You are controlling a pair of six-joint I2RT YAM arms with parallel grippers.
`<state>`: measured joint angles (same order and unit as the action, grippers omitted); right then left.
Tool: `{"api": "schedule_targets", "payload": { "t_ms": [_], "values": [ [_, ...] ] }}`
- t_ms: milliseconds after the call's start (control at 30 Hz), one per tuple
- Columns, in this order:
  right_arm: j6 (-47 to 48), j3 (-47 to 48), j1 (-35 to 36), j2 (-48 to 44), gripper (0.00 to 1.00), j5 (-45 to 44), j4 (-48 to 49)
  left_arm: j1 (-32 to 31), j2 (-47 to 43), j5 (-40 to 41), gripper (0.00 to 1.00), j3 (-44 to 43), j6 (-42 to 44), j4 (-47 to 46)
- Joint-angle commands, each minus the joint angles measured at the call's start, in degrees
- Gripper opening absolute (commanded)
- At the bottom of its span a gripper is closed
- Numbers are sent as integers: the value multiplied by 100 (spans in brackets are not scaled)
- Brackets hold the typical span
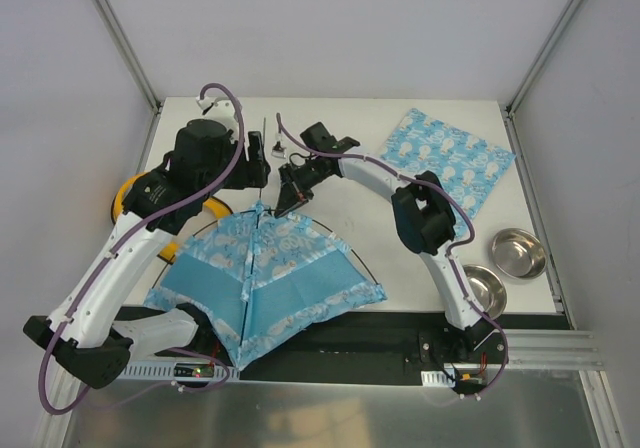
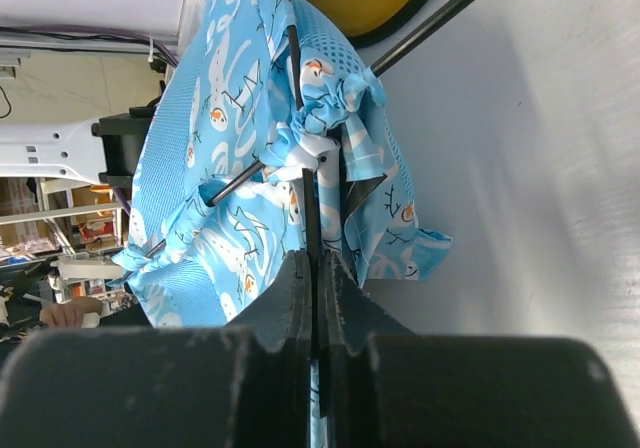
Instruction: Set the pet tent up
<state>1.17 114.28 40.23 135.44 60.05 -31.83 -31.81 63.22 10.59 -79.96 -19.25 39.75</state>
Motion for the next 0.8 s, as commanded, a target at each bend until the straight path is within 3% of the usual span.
{"api": "schedule_targets", "payload": {
  "t_ms": [0, 400, 767],
  "values": [
    [410, -195, 3, -789, 0, -309, -341, 9, -213, 75, 70, -344, 88, 7],
    [666, -1320, -225, -3100, 0, -1811, -657, 8, -460, -162, 71, -608, 61, 33],
    [-300, -2155, -375, -4657, 0, -3798, 230, 0, -785, -180, 72, -354, -150, 33]
  ]
}}
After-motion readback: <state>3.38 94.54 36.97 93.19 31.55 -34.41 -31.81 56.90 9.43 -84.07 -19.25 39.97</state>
